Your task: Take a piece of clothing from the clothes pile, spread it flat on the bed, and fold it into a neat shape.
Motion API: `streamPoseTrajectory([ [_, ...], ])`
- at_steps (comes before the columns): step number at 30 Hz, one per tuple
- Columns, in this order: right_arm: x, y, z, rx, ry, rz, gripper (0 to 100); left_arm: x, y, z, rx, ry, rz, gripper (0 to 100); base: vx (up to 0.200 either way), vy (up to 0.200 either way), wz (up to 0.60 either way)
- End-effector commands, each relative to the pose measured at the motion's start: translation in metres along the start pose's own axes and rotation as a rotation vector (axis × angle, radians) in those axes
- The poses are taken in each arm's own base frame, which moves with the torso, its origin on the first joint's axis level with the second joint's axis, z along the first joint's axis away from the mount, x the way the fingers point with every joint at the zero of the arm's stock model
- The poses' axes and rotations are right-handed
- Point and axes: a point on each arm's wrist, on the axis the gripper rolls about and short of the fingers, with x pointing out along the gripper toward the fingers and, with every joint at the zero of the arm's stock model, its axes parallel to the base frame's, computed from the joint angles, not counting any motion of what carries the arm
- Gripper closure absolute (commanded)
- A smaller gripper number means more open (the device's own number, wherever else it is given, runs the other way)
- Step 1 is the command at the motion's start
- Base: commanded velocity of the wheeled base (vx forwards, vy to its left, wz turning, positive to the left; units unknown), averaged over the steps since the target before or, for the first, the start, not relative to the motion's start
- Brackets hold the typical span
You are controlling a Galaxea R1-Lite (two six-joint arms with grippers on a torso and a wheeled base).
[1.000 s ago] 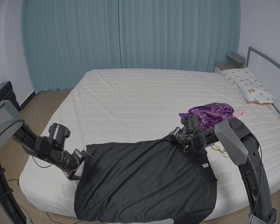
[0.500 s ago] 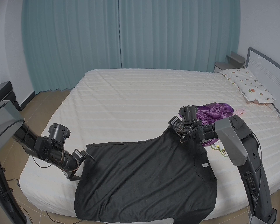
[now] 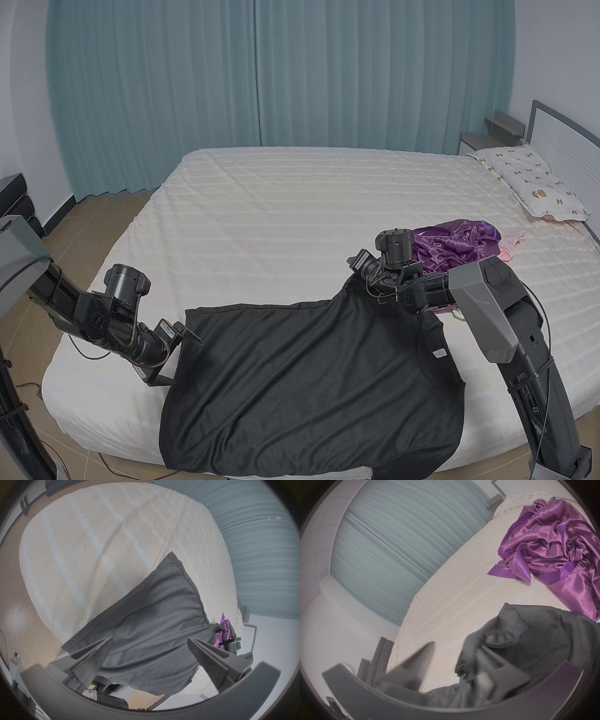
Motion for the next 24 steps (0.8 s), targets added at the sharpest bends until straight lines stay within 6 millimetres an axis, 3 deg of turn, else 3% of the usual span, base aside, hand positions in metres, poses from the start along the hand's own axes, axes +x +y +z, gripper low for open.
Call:
streamPoseTrajectory([
  [1,-0.003,-0.002,0.014,-0.032,-0.043,-0.03,0,-0.007,-0.003,0.012,-0.014,-0.035,-0.029,0,0.0,0.0,0.0],
  [5,-0.024,0.0,0.036,-0.073,-0.05,-0.049,0,-0.016,-0.013,0.031,-0.015,-0.089,-0.075,0,0.0,0.0,0.0],
  [12,-0.053,0.005,0.056,-0.08,-0.044,-0.055,0,-0.024,-0.04,0.057,0.035,-0.163,-0.142,0,0.0,0.0,0.0],
  [14,-0.059,0.012,0.055,-0.075,-0.01,-0.012,0,-0.014,-0.057,0.072,0.047,-0.18,-0.116,0,0.0,0.0,0.0],
  [17,-0.061,0.019,0.054,-0.075,-0.05,0.011,0,-0.001,-0.066,0.084,0.064,-0.182,-0.079,0,0.0,0.0,0.0],
  [24,-0.087,-0.005,0.04,-0.072,0.03,-0.07,0,0.035,-0.059,0.104,0.156,-0.164,-0.004,0,0.0,0.0,0.0],
])
